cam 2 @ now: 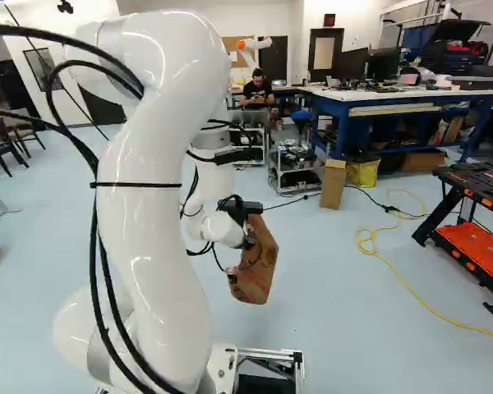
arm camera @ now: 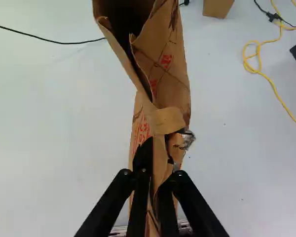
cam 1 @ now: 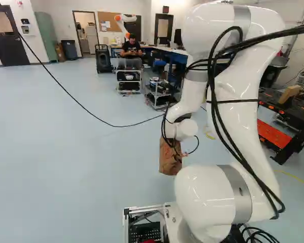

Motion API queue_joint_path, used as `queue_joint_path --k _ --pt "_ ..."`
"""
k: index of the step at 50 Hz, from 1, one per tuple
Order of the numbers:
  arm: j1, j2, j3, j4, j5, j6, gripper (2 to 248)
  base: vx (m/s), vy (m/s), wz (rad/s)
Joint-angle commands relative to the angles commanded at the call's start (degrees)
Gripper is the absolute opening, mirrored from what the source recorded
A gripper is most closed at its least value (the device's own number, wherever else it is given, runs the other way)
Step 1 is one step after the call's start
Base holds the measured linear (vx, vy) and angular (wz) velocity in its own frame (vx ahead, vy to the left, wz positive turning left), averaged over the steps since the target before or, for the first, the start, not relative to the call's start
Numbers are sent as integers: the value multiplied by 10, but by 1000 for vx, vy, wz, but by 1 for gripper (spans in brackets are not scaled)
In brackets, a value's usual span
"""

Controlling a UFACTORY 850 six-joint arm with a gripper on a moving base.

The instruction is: Pick up the grocery bag from the ground

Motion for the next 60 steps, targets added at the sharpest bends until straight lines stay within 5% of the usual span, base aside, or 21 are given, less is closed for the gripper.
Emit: queue_joint_path --k 34,60 --pt "0 160 70 0 0 0 22 0 0 0" --pt "0 172 74 0 0 0 22 0 0 0"
